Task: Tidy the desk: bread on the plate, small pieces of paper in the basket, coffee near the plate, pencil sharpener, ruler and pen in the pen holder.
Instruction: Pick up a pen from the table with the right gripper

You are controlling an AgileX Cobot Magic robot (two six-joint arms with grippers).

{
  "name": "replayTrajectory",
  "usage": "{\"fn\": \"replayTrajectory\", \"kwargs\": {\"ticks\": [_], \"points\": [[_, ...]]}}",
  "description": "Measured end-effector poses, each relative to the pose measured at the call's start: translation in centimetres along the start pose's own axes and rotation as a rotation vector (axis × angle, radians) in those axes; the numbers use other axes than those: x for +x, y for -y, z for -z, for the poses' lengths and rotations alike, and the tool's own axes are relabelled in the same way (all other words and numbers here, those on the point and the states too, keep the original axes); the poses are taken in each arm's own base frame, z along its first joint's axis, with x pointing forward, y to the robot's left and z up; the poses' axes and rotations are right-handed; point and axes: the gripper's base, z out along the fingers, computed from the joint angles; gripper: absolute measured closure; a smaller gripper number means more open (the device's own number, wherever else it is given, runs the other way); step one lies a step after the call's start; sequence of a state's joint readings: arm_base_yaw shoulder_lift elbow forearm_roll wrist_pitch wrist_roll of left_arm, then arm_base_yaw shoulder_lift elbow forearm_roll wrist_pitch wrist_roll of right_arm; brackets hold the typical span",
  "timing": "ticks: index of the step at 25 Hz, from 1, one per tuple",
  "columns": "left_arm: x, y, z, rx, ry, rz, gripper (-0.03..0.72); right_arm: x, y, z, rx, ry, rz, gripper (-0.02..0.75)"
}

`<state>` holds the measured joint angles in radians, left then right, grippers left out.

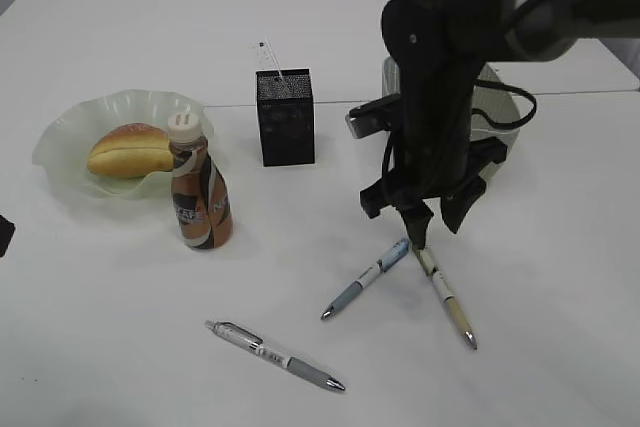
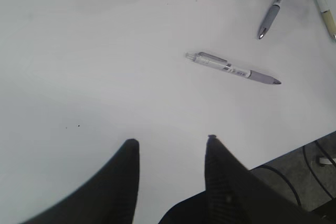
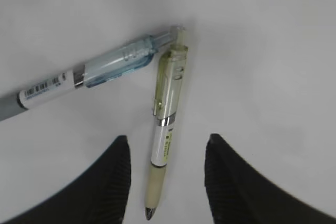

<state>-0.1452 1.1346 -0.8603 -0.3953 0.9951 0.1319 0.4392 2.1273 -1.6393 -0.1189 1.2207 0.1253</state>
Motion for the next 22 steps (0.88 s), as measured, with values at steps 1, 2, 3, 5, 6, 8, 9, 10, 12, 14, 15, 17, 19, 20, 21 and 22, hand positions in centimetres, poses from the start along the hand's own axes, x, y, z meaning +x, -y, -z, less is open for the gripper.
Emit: {"fn": "replayTrajectory", "kwargs": {"ticks": [1, 2, 3, 5, 6, 8, 9, 10, 12, 14, 15, 17, 19, 20, 21, 22], "points": [[0.0, 0.0, 0.0, 0.000, 0.002, 0.000, 0.381, -0.1, -0.1, -0.5, -0.001, -0.010, 0.001, 0.400], [0.0, 0.0, 0.0, 0.000, 0.002, 0.000, 0.381, -0.1, -0.1, -0.8, -0.002, -0.018, 0.001, 0.400], [0.0, 0.0, 0.0, 0.000, 0.002, 0.000, 0.381, -0.1, -0.1, -0.9, -0.002, -0.020, 0.003, 0.400], [0.0, 0.1, 0.0, 0.001, 0.000, -0.004, 0.381, -0.2, -0.1, -1.2, -0.002, -0.027, 0.002, 0.400], [0.0, 0.1, 0.0, 0.002, 0.000, -0.006, 0.381, -0.2, 0.1, -1.4, -0.002, -0.032, -0.002, 0.400], [0.1, 0.4, -0.1, 0.008, -0.005, -0.019, 0.381, -0.3, 0.1, -1.9, -0.005, -0.044, -0.008, 0.402], [0.1, 0.5, -0.1, 0.010, -0.007, -0.025, 0.381, -0.3, 0.2, -2.2, -0.008, -0.050, -0.013, 0.402], [0.1, 0.6, -0.2, 0.012, -0.007, -0.031, 0.381, -0.4, 0.4, -2.3, -0.010, -0.051, -0.018, 0.402], [0.2, 0.8, -0.2, 0.015, -0.010, -0.042, 0.381, -0.5, 0.6, -2.5, -0.015, -0.047, -0.027, 0.402], [0.2, 0.8, -0.2, 0.016, -0.010, -0.047, 0.381, -0.6, 0.9, -2.7, -0.020, -0.044, -0.039, 0.402], [0.2, 0.8, -0.2, 0.016, -0.010, -0.047, 0.381, -0.6, 1.0, -3.0, -0.025, -0.044, -0.044, 0.403], [0.2, 0.8, -0.2, 0.016, -0.011, -0.051, 0.381, -0.8, 1.0, -3.4, -0.030, -0.043, -0.052, 0.402], [0.2, 0.8, -0.2, 0.016, -0.011, -0.053, 0.381, -0.9, 1.0, -3.7, -0.034, -0.037, -0.052, 0.403], [0.2, 0.8, -0.2, 0.016, -0.011, -0.053, 0.381, -1.0, 0.9, -3.9, -0.034, -0.031, -0.054, 0.403], [0.2, 0.8, -0.2, 0.016, -0.011, -0.053, 0.381, -1.1, 0.9, -4.0, -0.035, -0.027, -0.054, 0.403], [0.2, 0.8, -0.2, 0.016, -0.011, -0.053, 0.381, -1.1, 0.9, -4.0, -0.035, -0.025, -0.054, 0.403]]}}
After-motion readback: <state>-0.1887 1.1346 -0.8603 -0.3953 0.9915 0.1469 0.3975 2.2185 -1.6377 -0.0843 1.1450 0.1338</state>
